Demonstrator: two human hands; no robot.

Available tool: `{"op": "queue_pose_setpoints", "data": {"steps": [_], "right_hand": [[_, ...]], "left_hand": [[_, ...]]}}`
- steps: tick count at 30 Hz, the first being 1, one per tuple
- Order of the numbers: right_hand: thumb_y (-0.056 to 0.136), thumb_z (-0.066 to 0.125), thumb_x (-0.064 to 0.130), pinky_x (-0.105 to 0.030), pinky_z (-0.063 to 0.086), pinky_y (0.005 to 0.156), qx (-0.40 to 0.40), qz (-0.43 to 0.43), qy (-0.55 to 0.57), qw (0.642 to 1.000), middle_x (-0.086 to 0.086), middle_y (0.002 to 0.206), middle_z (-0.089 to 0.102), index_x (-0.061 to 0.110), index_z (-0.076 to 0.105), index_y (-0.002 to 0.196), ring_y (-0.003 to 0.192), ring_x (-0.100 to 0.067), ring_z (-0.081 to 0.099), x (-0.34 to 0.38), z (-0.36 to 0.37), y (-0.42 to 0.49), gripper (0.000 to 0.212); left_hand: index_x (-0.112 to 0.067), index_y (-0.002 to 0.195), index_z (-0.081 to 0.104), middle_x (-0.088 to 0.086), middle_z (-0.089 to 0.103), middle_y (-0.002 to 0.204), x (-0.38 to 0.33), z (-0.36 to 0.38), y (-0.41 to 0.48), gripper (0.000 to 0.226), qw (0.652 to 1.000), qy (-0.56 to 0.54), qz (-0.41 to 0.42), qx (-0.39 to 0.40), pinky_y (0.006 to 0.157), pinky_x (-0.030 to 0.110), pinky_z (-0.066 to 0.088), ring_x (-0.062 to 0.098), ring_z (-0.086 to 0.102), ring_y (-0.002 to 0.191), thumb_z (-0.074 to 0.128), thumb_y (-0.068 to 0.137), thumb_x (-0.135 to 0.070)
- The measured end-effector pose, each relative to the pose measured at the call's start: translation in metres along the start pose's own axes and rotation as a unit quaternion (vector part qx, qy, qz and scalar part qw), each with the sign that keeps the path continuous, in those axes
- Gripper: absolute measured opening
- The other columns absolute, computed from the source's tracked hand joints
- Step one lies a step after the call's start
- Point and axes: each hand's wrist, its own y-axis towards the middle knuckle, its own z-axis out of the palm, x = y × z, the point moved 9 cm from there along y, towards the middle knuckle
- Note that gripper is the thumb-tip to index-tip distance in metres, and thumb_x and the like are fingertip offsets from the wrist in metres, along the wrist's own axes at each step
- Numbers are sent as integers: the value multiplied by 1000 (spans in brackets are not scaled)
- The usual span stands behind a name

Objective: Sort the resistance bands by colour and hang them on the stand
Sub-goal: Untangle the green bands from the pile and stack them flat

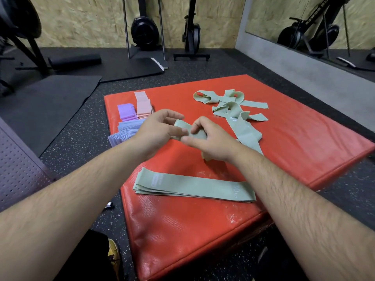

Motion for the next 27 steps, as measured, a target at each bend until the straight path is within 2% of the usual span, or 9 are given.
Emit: {"op": "queue_pose_setpoints", "data": {"steps": [2, 5, 9, 11, 14, 18, 21, 23, 27], "right_hand": [[94, 66, 32, -23, 42, 71, -2, -12, 1, 1000, 8, 91, 56, 18, 48, 113, 75, -4, 52, 2, -2, 1, 30], [98, 61, 29, -23, 42, 65, 46, 3, -14, 999, 12, 80, 61, 26, 43, 123, 64, 2, 56, -2, 0, -1, 31], [95, 64, 35, -32, 48, 72, 71, 37, -128, 989, 13, 87, 62, 29, 55, 103, 82, -9, 61, -20, -8, -5, 14], [93, 66, 36, -30, 44, 68, 74, 49, -163, 983, 13, 83, 60, 29, 56, 93, 80, -10, 57, -28, -17, -9, 12], [92, 68, 36, -26, 39, 64, 68, 69, -184, 978, 11, 81, 58, 24, 58, 92, 78, -10, 55, -40, -35, -16, 15], [92, 68, 38, -28, 37, 61, 66, 100, -226, 967, 8, 82, 59, 23, 60, 91, 76, -10, 54, -57, -60, -30, 17], [90, 70, 34, -31, 39, 61, 61, 121, -236, 962, 7, 80, 60, 24, 60, 86, 74, -13, 55, -68, -76, -43, 14], [89, 71, 30, -34, 43, 65, 50, 126, -218, 966, 6, 77, 63, 24, 60, 82, 74, -15, 57, -74, -86, -50, 15], [88, 75, 22, -44, 53, 76, 26, 134, -134, 982, 0, 77, 69, 21, 65, 91, 70, -15, 61, -84, -99, -66, 11]], "left_hand": [[-18, 102, 66, 2, 66, 90, -4, -4, -2, 36, 1000, 8, 12, -13, 61, 19, 50, 11, 65, 73, 78, 76, 3], [-16, 101, 64, -1, 69, 76, -12, -11, -2, 35, 999, -5, 36, -25, 60, 24, 46, 15, 66, 72, 76, 77, 7], [-13, 99, 65, 1, 71, 78, -19, -29, -4, 33, 997, -32, 44, -56, 73, 33, 50, 18, 68, 74, 74, 77, 10], [-11, 100, 65, 4, 71, 82, -21, -42, -4, 33, 995, -51, 41, -70, 78, 35, 53, 20, 70, 78, 74, 76, 10], [-8, 100, 66, 7, 69, 85, -21, -56, -5, 32, 993, -80, 35, -84, 84, 40, 53, 25, 69, 83, 74, 75, 11], [-6, 99, 64, 6, 69, 81, -20, -61, -12, 31, 990, -101, 35, -88, 68, 27, 56, 19, 71, 72, 71, 77, 14], [-6, 98, 64, 2, 71, 74, -18, -67, -17, 28, 989, -108, 32, -100, 64, 24, 56, 17, 71, 68, 69, 78, 14], [-7, 94, 64, 3, 71, 74, -17, -68, -22, 27, 989, -97, 32, -105, 64, 24, 56, 16, 71, 67, 69, 79, 14], [-10, 92, 61, 4, 65, 76, -14, -66, -33, 29, 992, -53, 31, -106, 62, 21, 55, 10, 69, 60, 69, 79, 14]]}}
